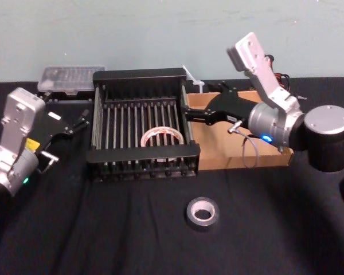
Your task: Pick up the white tape and place it into the black box , Pick up the silver tape and place it into the brown box.
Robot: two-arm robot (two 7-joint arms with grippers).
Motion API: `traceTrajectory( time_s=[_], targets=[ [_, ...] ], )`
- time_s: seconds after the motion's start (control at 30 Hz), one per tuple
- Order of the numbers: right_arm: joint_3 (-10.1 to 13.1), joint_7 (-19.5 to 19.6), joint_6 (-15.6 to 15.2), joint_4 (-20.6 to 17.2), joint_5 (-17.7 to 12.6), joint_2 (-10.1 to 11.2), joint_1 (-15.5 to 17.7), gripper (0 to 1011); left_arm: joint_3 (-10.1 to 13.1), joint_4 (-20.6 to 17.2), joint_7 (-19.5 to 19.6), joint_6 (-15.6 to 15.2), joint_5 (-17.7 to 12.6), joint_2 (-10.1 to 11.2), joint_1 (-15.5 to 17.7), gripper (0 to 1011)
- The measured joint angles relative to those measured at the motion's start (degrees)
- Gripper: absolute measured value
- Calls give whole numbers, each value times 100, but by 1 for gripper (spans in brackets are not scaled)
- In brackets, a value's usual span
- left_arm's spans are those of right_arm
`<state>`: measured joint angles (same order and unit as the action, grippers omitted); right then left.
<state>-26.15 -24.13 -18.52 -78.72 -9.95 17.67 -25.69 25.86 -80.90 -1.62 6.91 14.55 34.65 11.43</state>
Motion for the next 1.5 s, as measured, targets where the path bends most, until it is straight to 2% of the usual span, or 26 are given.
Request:
traceTrajectory(
  time_s=[0.3, 0.7, 1.03, 1.5],
  targets=[
    [298, -53, -180, -817, -275, 507, 531, 1002, 0, 0, 0, 0, 0, 0, 0, 1001],
    [513, -136, -384, -1665, -622, 1154, 1277, 1002, 0, 0, 0, 0, 0, 0, 0, 1001],
    [531, -260, -599, -2133, -930, 1578, 1775, 1002, 0, 0, 0, 0, 0, 0, 0, 1001],
    [291, -343, -679, -2357, -1145, 1866, 2005, 1002, 0, 0, 0, 0, 0, 0, 0, 1001]
  ],
)
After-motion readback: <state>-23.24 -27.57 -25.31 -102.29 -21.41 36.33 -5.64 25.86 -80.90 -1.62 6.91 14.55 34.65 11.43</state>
